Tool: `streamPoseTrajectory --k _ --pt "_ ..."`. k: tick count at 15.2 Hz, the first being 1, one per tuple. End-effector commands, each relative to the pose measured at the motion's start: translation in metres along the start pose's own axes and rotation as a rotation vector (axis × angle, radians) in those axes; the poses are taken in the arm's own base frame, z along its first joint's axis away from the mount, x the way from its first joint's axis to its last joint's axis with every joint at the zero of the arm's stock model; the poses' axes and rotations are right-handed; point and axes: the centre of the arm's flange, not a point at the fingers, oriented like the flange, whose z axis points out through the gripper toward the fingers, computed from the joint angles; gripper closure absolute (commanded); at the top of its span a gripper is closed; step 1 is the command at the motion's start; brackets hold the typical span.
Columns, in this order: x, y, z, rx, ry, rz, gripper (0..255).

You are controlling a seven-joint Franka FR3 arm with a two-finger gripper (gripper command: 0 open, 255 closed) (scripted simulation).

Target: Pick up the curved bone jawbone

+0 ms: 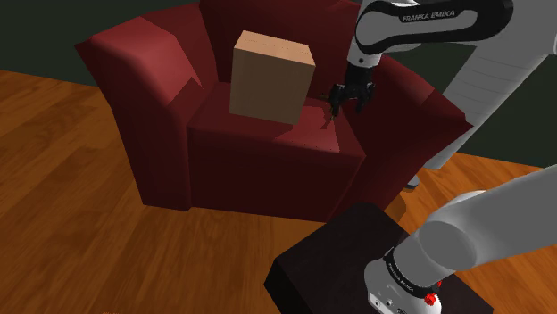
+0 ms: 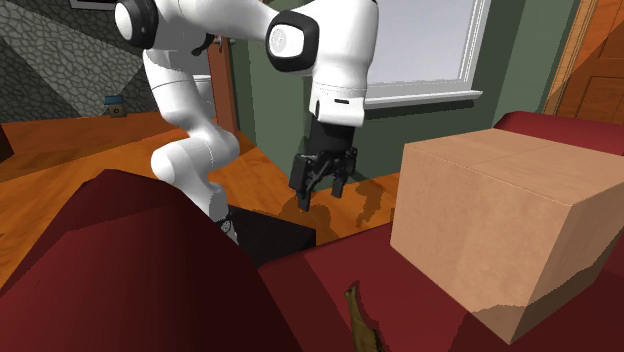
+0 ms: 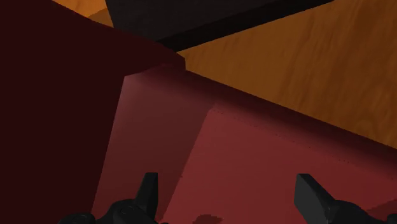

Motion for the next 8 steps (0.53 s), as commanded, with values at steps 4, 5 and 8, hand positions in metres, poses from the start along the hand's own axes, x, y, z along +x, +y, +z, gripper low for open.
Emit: streamPoseTrajectory --k 4,5,8 --pt "0.057 0.024 0.012 -0.002 0.014 0.079 0" --pt "0.069 0.029 0.015 -0.002 0.016 0.095 0" --pt "0.102 0.046 0.023 -0.003 0.024 0.142 0"
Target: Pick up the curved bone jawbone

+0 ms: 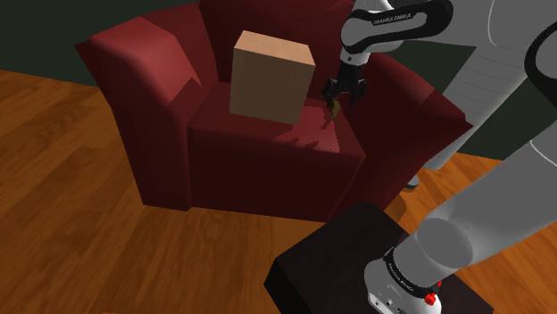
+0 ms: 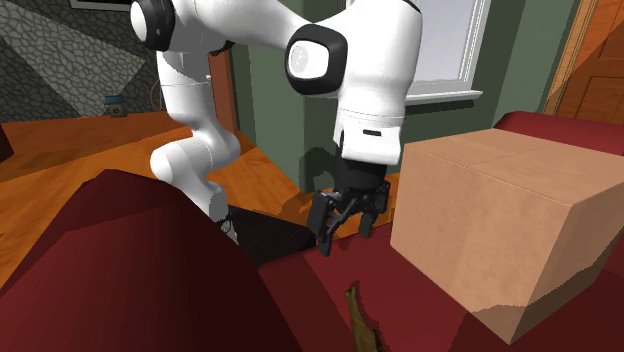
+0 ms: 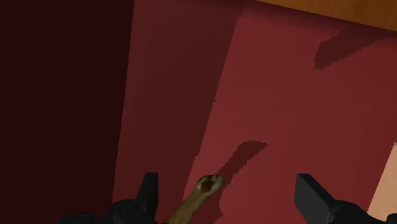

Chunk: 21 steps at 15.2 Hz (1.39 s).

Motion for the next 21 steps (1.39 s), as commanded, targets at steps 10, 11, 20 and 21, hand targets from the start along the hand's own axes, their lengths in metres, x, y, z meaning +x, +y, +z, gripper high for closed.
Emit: streamPoseTrajectory --k 10,11,20,21 --pt "0.126 0.06 0.029 -0.004 0.029 0.174 0" --pt "0.137 0.066 0.032 -0.005 0.031 0.19 0" --pt "0.142 0.064 0.072 -0.005 0.032 0.195 0" --pt "0.142 0.064 0.072 -0.005 0.032 0.195 0"
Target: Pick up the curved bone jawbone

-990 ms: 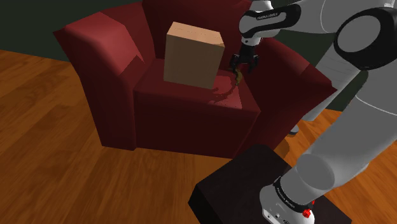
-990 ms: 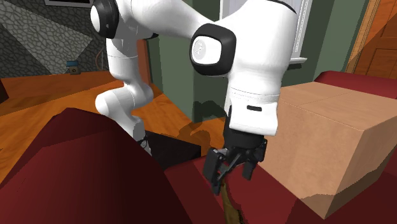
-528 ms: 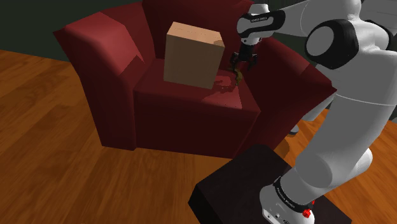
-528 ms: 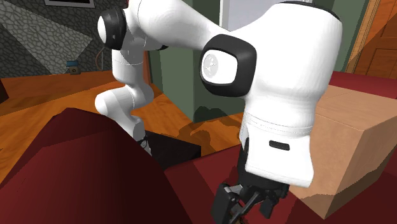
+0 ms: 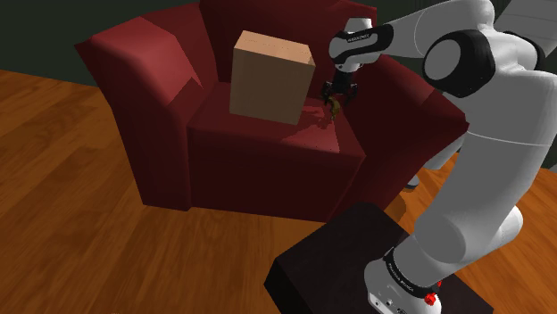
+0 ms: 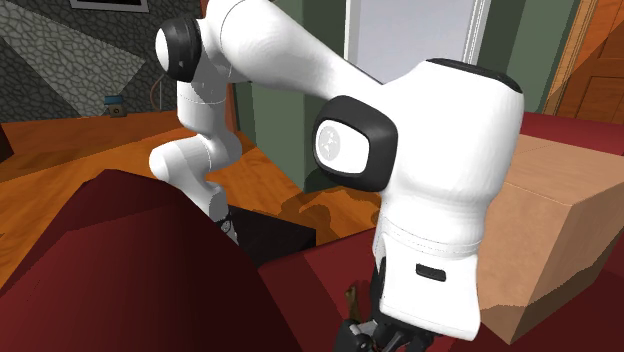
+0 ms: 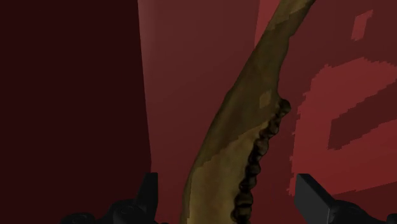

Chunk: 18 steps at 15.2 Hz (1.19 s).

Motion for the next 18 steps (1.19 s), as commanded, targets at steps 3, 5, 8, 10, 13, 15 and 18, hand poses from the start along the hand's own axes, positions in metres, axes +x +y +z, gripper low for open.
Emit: streamPoseTrajectory --k 3,5,8,10,13,15,18 --pt "-0.001 -0.001 0.001 0.0 0.001 0.0 255" --pt "-0.001 -0.001 0.001 0.0 0.001 0.0 255" --pt "-0.001 -0.001 0.001 0.0 0.001 0.0 255" --pt "0.0 0.0 0.001 0.0 0.001 0.0 255" --pt "0.0 0.002 -0.014 0.0 0.001 0.0 255" --pt "0.0 0.003 -0.025 0.0 0.001 0.0 255" --pt "0.0 0.005 -0.04 0.0 0.001 0.0 255"
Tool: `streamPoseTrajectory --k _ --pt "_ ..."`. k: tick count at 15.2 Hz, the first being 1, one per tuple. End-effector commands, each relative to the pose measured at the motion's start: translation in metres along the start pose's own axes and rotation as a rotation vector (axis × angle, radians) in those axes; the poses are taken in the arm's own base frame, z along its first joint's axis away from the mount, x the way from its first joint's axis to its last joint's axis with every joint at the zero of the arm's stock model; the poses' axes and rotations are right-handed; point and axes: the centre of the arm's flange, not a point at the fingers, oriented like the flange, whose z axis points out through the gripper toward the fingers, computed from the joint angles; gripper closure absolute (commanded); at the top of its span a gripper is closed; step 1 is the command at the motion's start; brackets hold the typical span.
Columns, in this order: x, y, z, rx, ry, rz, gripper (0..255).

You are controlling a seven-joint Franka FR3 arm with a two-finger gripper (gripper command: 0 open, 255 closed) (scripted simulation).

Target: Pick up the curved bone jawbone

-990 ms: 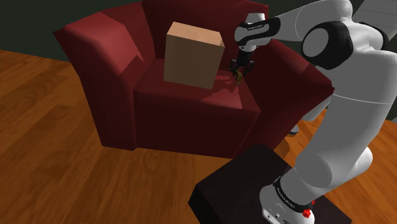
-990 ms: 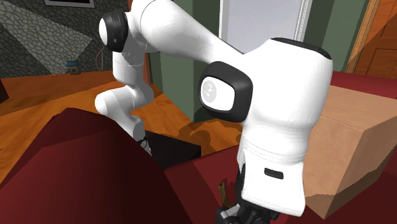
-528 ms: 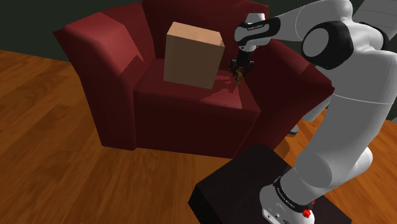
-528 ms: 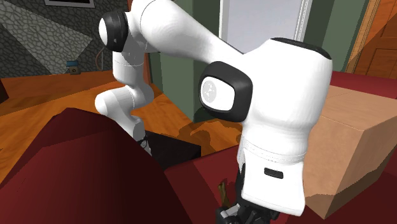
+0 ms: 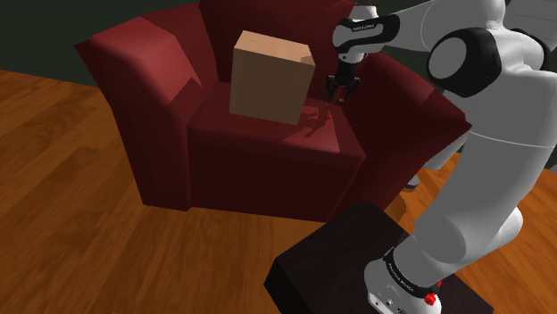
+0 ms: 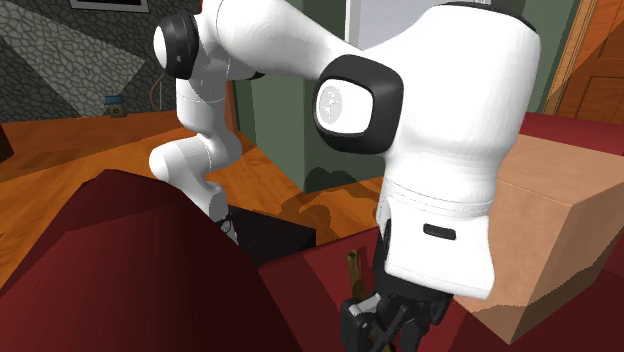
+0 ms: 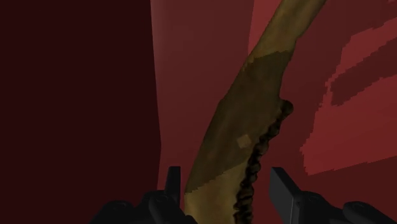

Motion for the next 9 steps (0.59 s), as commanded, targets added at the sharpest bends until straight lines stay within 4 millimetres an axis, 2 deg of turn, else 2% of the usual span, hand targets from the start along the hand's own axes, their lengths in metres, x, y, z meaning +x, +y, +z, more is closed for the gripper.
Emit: streamPoseTrajectory --k 1,7,9 --pt "0.001 0.002 -0.01 0.0 0.0 0.0 255" --pt "0.001 0.006 -0.041 0.0 0.0 0.0 255" --pt "0.001 0.006 -0.042 0.0 0.0 0.0 255"
